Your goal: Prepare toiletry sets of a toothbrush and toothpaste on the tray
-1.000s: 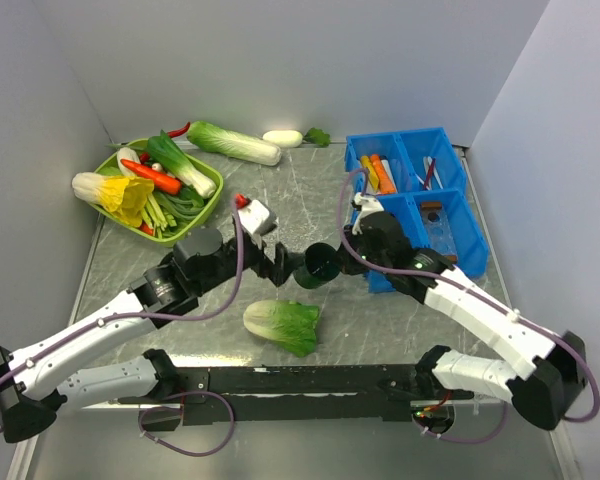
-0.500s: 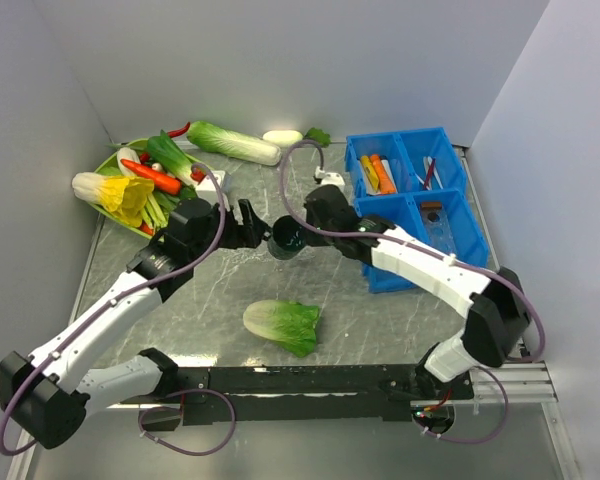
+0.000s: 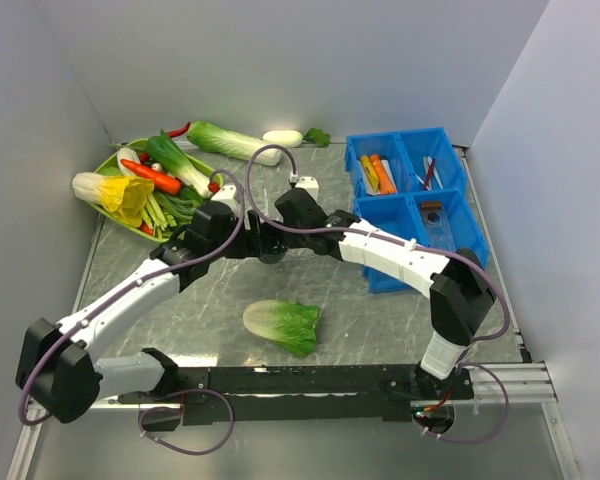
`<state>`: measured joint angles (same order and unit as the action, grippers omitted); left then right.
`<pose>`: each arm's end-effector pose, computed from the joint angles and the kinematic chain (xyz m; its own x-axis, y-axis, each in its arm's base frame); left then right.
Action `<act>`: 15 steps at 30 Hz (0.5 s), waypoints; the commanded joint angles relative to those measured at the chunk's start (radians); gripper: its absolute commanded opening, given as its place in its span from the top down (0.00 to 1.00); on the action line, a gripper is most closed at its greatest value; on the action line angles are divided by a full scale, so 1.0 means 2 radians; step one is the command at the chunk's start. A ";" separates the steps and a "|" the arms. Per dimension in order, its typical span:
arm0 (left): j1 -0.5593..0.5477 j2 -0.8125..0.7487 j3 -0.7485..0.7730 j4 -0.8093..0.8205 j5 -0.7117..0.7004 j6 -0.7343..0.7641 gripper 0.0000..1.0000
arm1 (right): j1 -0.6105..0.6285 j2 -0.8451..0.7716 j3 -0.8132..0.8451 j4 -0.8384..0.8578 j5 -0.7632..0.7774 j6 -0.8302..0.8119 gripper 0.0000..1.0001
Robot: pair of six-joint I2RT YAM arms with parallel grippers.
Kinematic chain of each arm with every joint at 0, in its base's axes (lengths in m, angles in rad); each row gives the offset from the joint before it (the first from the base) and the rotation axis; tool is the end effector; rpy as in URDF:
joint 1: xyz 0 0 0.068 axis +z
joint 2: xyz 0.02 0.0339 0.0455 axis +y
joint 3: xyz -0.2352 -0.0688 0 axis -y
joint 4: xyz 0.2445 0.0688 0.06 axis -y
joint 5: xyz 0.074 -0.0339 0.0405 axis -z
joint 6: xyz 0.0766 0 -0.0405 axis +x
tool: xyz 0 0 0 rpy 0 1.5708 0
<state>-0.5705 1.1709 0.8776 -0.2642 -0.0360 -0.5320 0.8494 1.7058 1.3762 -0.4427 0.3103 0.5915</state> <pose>0.2604 -0.1638 0.2372 -0.6445 -0.1888 -0.7410 0.2171 0.8840 -0.4140 0.2868 0.2907 0.2217 -0.7007 0.0073 -0.7134 -0.2167 0.9505 0.2226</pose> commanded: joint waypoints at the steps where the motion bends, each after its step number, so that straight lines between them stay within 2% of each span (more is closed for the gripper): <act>1: -0.001 0.023 0.027 -0.003 -0.007 0.008 0.27 | 0.008 -0.004 0.034 0.037 0.027 0.019 1.00; 9: -0.001 0.044 0.028 0.015 -0.016 -0.016 0.56 | 0.021 -0.005 0.024 0.043 0.049 0.016 1.00; 12: -0.001 0.048 0.029 0.017 -0.020 -0.019 0.71 | 0.025 -0.003 0.017 0.055 0.048 0.015 1.00; 13: -0.001 0.053 0.030 0.016 -0.020 -0.019 0.84 | 0.028 -0.001 0.014 0.059 0.044 0.014 1.00; 15: 0.002 0.060 0.033 0.015 -0.017 -0.014 0.97 | 0.031 0.000 0.009 0.066 0.037 0.010 1.00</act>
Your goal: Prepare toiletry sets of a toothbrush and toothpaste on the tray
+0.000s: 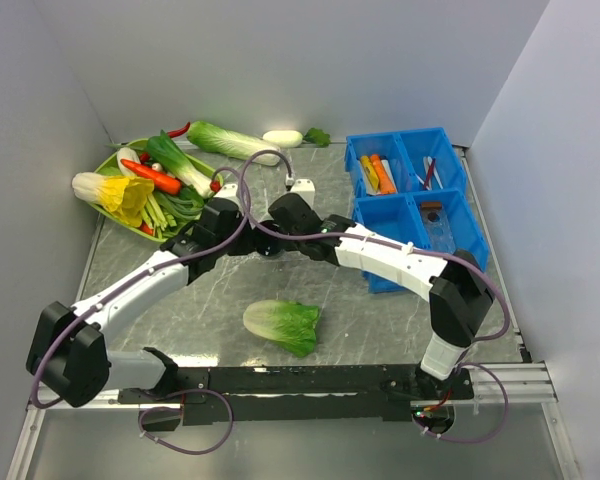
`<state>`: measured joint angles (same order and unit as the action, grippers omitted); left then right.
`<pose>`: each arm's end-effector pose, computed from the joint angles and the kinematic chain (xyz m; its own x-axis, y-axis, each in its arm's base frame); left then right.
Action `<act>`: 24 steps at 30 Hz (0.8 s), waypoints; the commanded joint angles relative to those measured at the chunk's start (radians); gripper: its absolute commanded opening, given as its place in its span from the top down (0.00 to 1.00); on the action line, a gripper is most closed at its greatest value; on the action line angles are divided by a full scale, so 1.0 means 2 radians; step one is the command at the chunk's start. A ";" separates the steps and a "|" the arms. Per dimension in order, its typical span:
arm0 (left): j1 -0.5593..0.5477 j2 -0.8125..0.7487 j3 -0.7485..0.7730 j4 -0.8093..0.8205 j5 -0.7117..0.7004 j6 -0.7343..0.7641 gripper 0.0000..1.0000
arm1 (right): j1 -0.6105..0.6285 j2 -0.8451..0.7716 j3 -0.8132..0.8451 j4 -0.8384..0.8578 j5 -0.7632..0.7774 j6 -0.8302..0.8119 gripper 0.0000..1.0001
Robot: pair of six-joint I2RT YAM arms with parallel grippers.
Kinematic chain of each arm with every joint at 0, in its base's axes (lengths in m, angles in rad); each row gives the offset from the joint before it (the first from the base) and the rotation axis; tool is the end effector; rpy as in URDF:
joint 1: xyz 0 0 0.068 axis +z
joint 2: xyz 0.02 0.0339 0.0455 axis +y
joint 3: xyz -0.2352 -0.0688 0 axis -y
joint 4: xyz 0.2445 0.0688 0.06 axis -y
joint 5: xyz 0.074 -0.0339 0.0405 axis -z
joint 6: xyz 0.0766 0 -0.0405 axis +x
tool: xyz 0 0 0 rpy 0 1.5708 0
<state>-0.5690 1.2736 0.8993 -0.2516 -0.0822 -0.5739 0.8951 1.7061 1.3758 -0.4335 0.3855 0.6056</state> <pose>0.2751 -0.1684 0.2168 -0.6756 -0.2102 -0.7067 0.1359 0.9066 -0.3996 0.2771 0.2997 0.2237 -0.6706 0.0068 -0.7418 -0.2085 0.9579 0.1973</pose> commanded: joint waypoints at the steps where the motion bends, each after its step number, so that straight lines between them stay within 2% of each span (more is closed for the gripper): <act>1: 0.005 0.017 0.024 0.008 0.010 0.008 0.99 | 0.010 -0.001 0.002 0.072 -0.006 0.003 1.00; 8: 0.029 0.048 0.060 -0.021 0.030 0.025 0.99 | 0.012 -0.009 -0.019 0.084 -0.031 0.007 0.76; 9: 0.032 0.051 0.070 -0.024 0.031 0.025 0.99 | 0.013 -0.010 -0.018 0.083 -0.030 0.006 0.68; 11: 0.045 0.063 0.082 -0.035 0.036 0.031 0.99 | 0.012 -0.018 -0.021 0.081 -0.030 0.006 0.59; 12: 0.050 0.068 0.095 -0.039 0.037 0.032 0.99 | 0.012 -0.022 -0.024 0.083 -0.030 0.006 0.49; 15: 0.069 0.083 0.119 -0.058 0.047 0.039 0.99 | 0.010 -0.044 -0.046 0.090 -0.029 0.006 0.37; 18: 0.083 0.095 0.142 -0.078 0.046 0.049 0.99 | 0.007 -0.075 -0.074 0.096 -0.022 0.009 0.31; 24: 0.103 0.128 0.178 -0.121 0.042 0.058 0.99 | -0.023 -0.163 -0.130 0.095 -0.015 -0.001 0.26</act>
<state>-0.3843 1.5181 1.1767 -0.4843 -0.0181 -0.4717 0.8959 1.5269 1.1557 -0.2768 0.3286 0.6121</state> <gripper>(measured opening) 0.059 0.721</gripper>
